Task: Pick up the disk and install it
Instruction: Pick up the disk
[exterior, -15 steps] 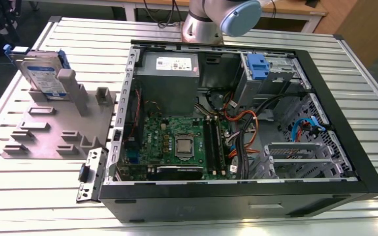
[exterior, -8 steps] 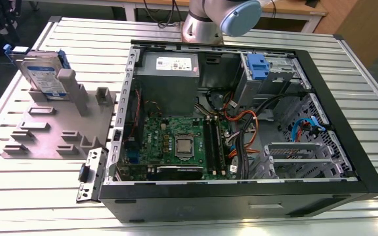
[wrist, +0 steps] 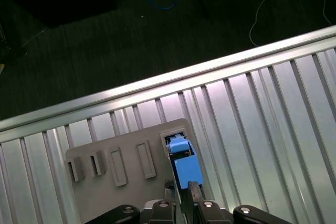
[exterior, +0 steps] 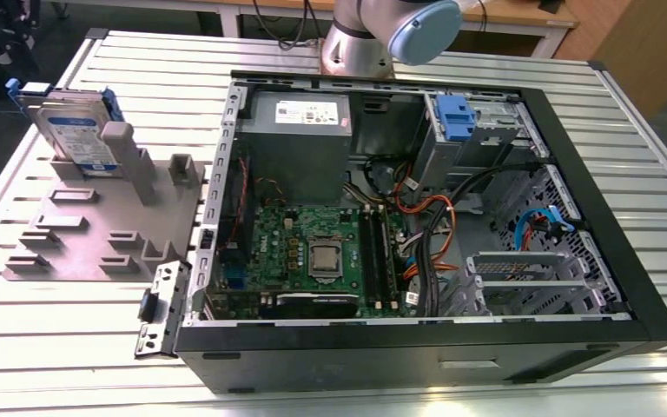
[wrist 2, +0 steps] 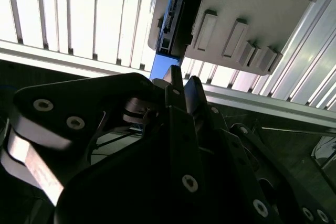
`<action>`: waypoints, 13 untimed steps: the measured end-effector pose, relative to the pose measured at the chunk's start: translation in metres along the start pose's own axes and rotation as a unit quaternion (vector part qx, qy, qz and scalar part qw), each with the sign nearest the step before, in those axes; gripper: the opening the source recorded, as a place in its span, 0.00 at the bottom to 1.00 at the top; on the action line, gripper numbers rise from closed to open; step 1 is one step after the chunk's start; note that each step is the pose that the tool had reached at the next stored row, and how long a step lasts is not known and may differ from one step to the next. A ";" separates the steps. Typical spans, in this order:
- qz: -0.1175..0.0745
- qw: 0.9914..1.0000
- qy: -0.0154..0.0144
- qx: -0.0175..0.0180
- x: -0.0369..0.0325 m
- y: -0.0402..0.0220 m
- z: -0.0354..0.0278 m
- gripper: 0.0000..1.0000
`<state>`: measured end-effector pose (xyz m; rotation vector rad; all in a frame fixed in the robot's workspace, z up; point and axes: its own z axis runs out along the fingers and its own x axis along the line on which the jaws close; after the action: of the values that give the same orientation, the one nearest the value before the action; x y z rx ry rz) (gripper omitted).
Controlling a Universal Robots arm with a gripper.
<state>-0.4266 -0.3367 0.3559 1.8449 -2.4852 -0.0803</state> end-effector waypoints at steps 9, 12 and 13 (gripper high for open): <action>-0.017 1.000 -0.005 0.019 0.0002 0.0004 0.0047 0.24; -0.042 0.999 -0.003 0.019 0.0002 0.0003 0.0068 0.31; -0.051 0.999 -0.003 0.019 0.0002 0.0002 0.0075 0.31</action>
<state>-0.4274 -0.3367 0.3484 1.9883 -2.4113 -0.0433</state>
